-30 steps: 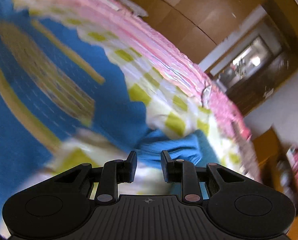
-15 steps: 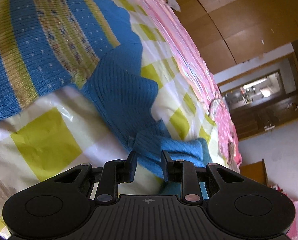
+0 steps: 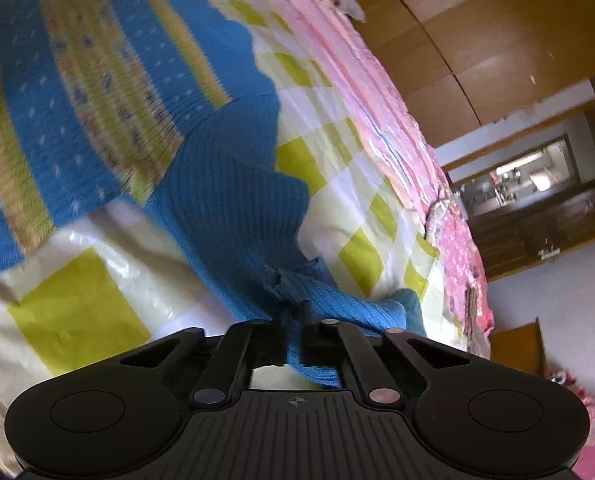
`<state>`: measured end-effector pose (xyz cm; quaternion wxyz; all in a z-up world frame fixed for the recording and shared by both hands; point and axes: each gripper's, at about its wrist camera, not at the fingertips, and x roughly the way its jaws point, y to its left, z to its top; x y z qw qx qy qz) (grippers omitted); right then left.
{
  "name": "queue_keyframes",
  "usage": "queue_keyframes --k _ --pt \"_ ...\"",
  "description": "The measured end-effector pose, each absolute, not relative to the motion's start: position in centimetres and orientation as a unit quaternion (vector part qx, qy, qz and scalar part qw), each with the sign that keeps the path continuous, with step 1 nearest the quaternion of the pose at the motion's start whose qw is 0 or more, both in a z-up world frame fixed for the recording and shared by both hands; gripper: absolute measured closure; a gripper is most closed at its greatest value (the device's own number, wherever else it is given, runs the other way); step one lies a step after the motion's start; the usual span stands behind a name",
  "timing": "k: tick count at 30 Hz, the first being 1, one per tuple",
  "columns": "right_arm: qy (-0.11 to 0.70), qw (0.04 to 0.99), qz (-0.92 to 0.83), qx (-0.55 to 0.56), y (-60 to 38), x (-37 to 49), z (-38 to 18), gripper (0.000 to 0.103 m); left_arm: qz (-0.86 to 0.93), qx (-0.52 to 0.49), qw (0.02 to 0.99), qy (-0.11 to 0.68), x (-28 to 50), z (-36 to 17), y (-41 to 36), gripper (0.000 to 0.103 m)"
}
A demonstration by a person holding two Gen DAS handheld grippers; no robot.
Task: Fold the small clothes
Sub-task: 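Carry the sleeve across the sweater body with the right tool and release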
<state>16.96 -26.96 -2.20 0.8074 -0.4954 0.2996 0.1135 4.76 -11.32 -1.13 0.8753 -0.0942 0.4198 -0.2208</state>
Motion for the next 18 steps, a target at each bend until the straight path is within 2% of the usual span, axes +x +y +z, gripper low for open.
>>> queue_keyframes --k 4,7,14,18 --pt "0.302 0.829 0.106 -0.458 -27.0 17.1 -1.3 0.103 -0.219 -0.095 0.876 0.42 4.7 -1.1 -10.8 0.06" --pt "0.315 0.86 0.098 -0.39 -27.2 17.3 0.2 0.103 -0.216 -0.099 0.878 0.416 4.7 -0.7 -10.1 0.06" --pt "0.368 0.92 0.107 -0.089 -27.7 19.2 6.2 0.103 -0.194 -0.108 0.89 0.399 4.5 0.4 -6.9 0.059" --pt "0.362 0.921 0.145 0.023 -25.4 19.6 8.2 0.103 -0.174 -0.117 0.896 0.393 4.2 0.6 -4.5 0.059"
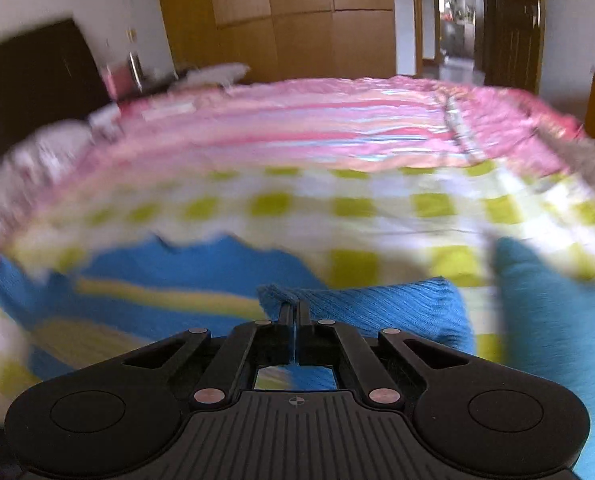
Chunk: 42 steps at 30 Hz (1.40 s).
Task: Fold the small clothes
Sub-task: 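Carry the sleeve across the sweater body with the right tool and release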
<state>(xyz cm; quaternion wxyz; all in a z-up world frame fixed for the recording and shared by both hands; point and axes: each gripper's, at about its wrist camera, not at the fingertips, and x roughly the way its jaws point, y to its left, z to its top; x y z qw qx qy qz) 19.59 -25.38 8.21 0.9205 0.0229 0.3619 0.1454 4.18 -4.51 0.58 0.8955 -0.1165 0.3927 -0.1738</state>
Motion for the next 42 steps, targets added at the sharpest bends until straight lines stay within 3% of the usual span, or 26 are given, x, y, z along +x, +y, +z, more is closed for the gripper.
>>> queue_keyframes --k 14,30,32,37,42 --pt "0.369 0.878 0.232 0.198 -13.3 21.8 7.2 0.103 -0.135 -0.163 0.902 0.377 3.7 -0.1 1.9 0.058" --pt "0.445 0.824 0.324 0.133 -6.0 21.0 2.4 0.102 -0.12 -0.164 0.903 0.379 3.8 -1.0 3.1 0.056" --pt "0.457 0.817 0.331 0.119 -5.6 20.9 2.0 0.094 -0.118 -0.154 0.904 0.381 3.8 -1.1 2.8 0.056" --pt "0.432 0.83 0.34 0.095 -6.1 20.4 2.6 0.092 -0.117 -0.149 0.906 0.379 3.8 -1.1 2.8 0.056" --pt "0.401 0.847 0.35 -0.011 -4.9 19.7 2.7 0.068 -0.113 -0.149 0.905 0.383 3.6 -1.2 2.9 0.056"
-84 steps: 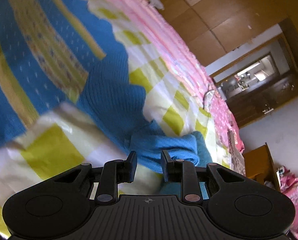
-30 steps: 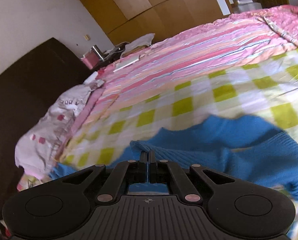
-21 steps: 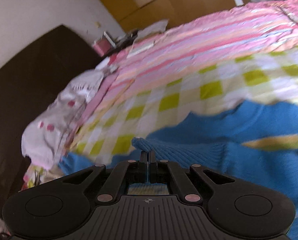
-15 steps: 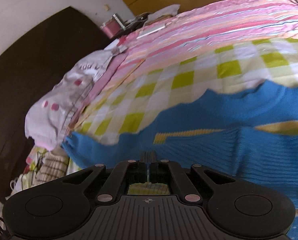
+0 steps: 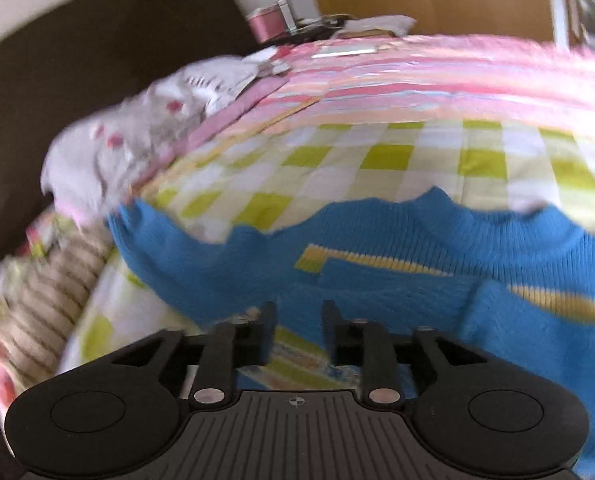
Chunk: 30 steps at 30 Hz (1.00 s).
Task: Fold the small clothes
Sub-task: 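Carry the sleeve across the sweater body with the right tool and release, then move the left tool to the other sleeve by the pillow and grasp its cuff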
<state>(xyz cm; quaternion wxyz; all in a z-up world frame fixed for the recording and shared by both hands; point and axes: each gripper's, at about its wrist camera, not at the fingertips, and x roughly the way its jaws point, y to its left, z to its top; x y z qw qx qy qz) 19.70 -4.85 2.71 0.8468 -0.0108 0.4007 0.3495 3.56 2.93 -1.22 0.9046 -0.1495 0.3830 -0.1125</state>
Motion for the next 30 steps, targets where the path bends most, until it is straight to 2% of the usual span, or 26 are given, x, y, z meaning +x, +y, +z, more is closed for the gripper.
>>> queue_keyframes --k 2,6,7,8,10,11,12,16,21,23,26,30 --pt "0.396 0.843 0.361 -0.057 -3.8 19.2 2.1 0.063 -0.109 -0.151 0.904 0.384 3.4 -1.2 3.1 0.055" --pt "0.377 0.854 0.336 -0.126 -2.4 18.7 0.7 0.066 -0.103 -0.158 0.903 0.387 3.6 -1.3 3.6 0.055" --pt "0.373 0.858 0.327 -0.135 -2.3 18.7 0.4 0.073 -0.103 -0.16 0.902 0.387 3.6 -1.3 3.7 0.055" --pt "0.373 0.86 0.32 -0.136 -2.3 18.8 0.1 0.085 -0.102 -0.161 0.902 0.387 3.6 -1.3 3.7 0.055" --pt "0.375 0.864 0.31 -0.126 -2.5 19.1 -0.1 0.091 -0.101 -0.162 0.903 0.385 3.5 -1.2 3.8 0.055" --pt "0.376 0.865 0.312 -0.112 -2.6 19.0 0.1 0.1 -0.101 -0.162 0.903 0.385 3.5 -1.2 3.9 0.055" --pt "0.375 0.866 0.315 -0.103 -2.7 18.9 0.4 0.101 -0.1 -0.163 0.903 0.385 3.5 -1.2 4.0 0.055" --pt "0.36 0.864 0.34 -0.088 -2.0 18.2 1.3 0.101 -0.097 -0.165 0.901 0.388 3.7 -1.4 4.1 0.055" --pt "0.383 0.849 0.356 -0.074 -0.9 18.5 0.3 0.1 -0.095 -0.156 0.901 0.393 3.8 -1.6 3.8 0.055" --pt "0.398 0.841 0.36 -0.071 -1.0 18.8 -0.2 0.093 -0.098 -0.153 0.901 0.393 3.8 -1.6 3.6 0.055" --pt "0.396 0.838 0.373 -0.051 -2.0 18.5 0.3 0.091 -0.111 -0.163 0.901 0.385 3.8 -1.4 3.7 0.046" --pt "0.381 0.843 0.378 -0.018 -4.3 18.1 1.8 0.09 -0.105 -0.154 0.907 0.378 3.9 -1.3 3.4 0.045"
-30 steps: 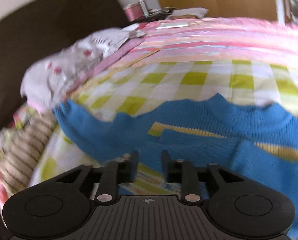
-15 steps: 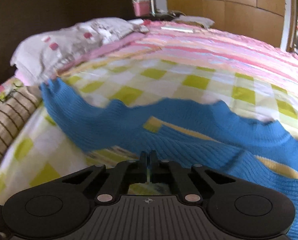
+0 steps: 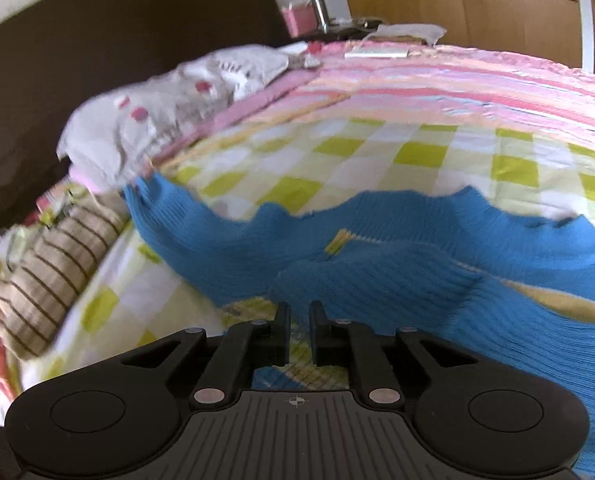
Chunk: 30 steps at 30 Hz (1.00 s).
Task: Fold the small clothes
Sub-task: 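Move the left tool to the other sleeve by the pillow and grasp its cuff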
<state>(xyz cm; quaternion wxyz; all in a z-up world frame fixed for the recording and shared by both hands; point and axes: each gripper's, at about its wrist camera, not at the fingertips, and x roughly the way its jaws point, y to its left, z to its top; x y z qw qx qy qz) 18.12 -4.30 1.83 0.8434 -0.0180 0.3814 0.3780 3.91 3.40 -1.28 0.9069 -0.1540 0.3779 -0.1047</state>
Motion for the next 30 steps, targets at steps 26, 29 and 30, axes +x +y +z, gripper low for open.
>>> queue_keyframes --k 26,29,30 --pt "0.337 0.848 0.385 -0.136 -2.3 17.2 -0.7 0.074 0.037 -0.233 0.921 0.31 4.1 -0.9 11.6 0.045" --pt "0.325 0.854 0.366 -0.176 -1.1 17.0 -1.2 0.082 0.042 -0.231 0.921 0.309 4.3 -1.0 11.8 0.045" --pt "0.323 0.857 0.362 -0.175 -1.0 17.0 -1.3 0.086 0.044 -0.23 0.922 0.309 4.3 -1.0 11.8 0.045"
